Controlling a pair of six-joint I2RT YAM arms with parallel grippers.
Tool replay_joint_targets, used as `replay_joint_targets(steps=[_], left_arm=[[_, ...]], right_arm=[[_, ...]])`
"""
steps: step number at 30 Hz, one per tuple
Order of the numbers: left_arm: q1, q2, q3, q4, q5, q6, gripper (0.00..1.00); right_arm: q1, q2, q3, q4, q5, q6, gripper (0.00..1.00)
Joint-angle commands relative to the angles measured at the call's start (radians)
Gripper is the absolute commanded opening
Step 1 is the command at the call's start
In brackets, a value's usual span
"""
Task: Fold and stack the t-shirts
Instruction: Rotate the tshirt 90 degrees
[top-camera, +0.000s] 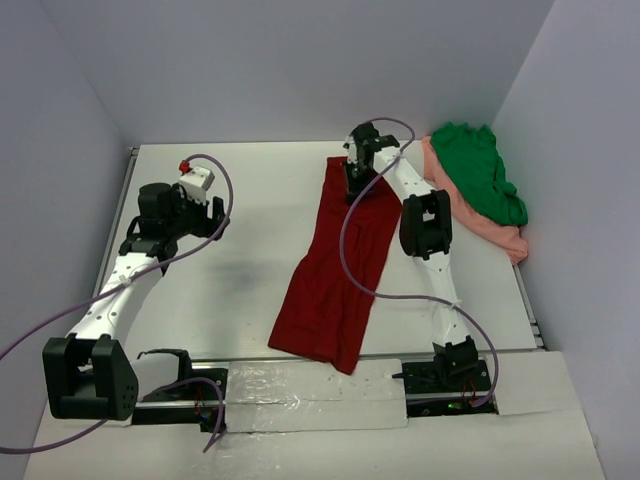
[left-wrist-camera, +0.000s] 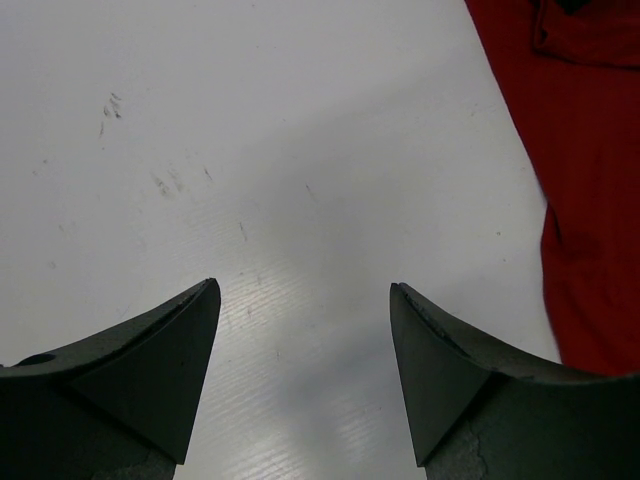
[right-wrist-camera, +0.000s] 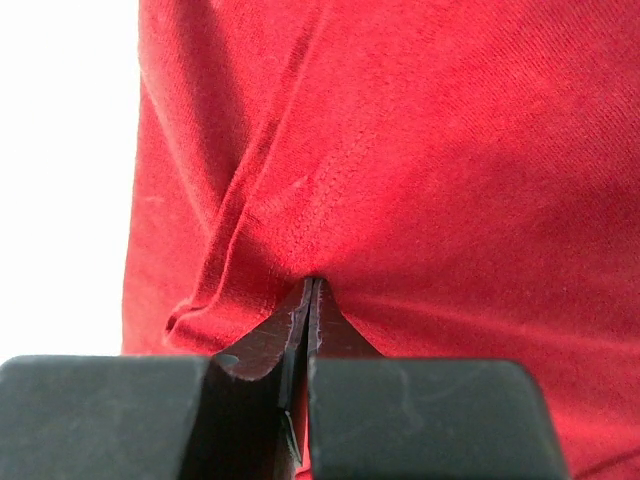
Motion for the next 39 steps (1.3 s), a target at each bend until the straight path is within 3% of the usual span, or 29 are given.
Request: replay_joint_targets(steps=[1, 5, 9, 16, 18, 21, 22, 23, 25, 26, 28, 29, 30, 36, 39], left_arm=[[0.023, -0.010, 0.036, -0.002, 0.048, 0.004, 0.78], [0.043, -0.020, 0.033, -0.005, 0.057, 0.004, 0.77], [0.057, -0.030, 0.027, -0.003, 0.080, 0.001, 0.77], [0.063, -0.049, 0.009, 0.012, 0.146, -0.007, 0.77], [0.063, -0.055, 0.009, 0.011, 0.181, -0.005, 0.77], [0.063, -0.049, 0.029, 0.009, 0.307, 0.006, 0.76], [0.060, -0.041, 0.039, 0.014, 0.342, 0.002, 0.76], [0.058, -0.035, 0.061, 0.023, 0.404, -0.004, 0.76], [0.039, 0.011, 0.090, 0.044, 0.442, -0.027, 0.75], [0.025, 0.055, 0.130, 0.062, 0.454, -0.034, 0.75], [-0.032, 0.106, 0.167, 0.089, 0.437, -0.056, 0.75], [-0.056, 0.158, 0.194, 0.133, 0.393, -0.068, 0.75], [-0.082, 0.184, 0.207, 0.154, 0.364, -0.094, 0.75], [-0.274, 0.511, 0.392, 0.256, 0.241, -0.181, 0.66], [-0.351, 0.683, 0.521, 0.233, 0.184, -0.191, 0.56]], right_arm=[[0.019, 0.037, 0.025, -0.026, -0.165, 0.031, 0.00], [0.042, 0.037, 0.022, 0.003, -0.292, 0.002, 0.00], [0.061, 0.032, -0.018, 0.101, -0.612, 0.022, 0.00], [0.065, -0.021, -0.085, 0.303, -0.783, 0.083, 0.00], [0.068, -0.104, -0.128, 0.352, -0.719, 0.074, 0.00], [0.078, -0.331, -0.304, 0.502, -0.370, 0.007, 0.00], [0.078, -0.406, -0.451, 0.559, -0.164, -0.021, 0.00], [0.079, -0.558, -0.522, 0.607, -0.078, -0.045, 0.03], [0.072, -0.708, -0.697, 0.731, 0.127, -0.050, 0.14], [0.059, -0.847, -0.751, 0.768, 0.248, -0.052, 0.23], [0.003, -0.972, -0.866, 0.846, 0.252, -0.052, 0.69], [-0.016, -1.029, -0.892, 0.857, 0.283, -0.052, 0.82], [-0.034, -1.114, -0.906, 0.838, 0.291, -0.059, 0.87], [-0.074, -1.285, -0.925, 0.596, 0.396, -0.161, 0.88], [-0.114, -1.371, -1.029, 0.545, 0.351, -0.202, 0.80]])
